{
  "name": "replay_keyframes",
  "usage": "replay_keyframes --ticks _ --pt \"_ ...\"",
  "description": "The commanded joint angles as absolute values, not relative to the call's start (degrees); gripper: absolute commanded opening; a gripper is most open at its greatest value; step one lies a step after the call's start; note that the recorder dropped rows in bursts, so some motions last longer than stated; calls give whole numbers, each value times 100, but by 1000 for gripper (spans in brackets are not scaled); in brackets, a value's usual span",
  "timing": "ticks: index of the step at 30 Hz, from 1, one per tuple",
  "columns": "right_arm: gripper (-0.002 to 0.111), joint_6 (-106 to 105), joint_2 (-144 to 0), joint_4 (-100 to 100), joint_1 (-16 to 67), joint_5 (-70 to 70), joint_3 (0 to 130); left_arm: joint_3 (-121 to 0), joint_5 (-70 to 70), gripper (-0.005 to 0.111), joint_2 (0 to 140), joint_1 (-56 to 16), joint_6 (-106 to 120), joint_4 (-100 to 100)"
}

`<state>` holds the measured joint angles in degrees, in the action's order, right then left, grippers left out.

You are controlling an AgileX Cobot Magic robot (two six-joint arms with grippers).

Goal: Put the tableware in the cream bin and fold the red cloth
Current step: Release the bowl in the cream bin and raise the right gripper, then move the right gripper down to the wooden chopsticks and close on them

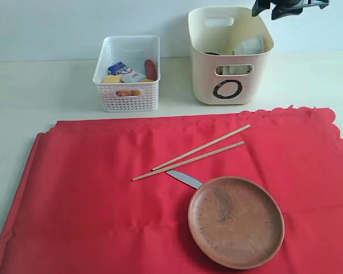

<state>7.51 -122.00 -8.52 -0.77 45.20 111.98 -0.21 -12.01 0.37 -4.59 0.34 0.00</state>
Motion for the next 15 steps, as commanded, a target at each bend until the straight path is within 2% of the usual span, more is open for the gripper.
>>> replay_keyframes --ticks 1,9,15 --pt "45 671 -11721 -762 -67 5207 11241 0 -1188 0 0 -459 31 0" --pt "45 -631 -11412 -1525 -67 6996 11241 0 -1188 0 0 -459 31 0" --pt "45 -1729 -11375 -3163 44 6996 10778 0 -1188 0 0 -459 31 0"
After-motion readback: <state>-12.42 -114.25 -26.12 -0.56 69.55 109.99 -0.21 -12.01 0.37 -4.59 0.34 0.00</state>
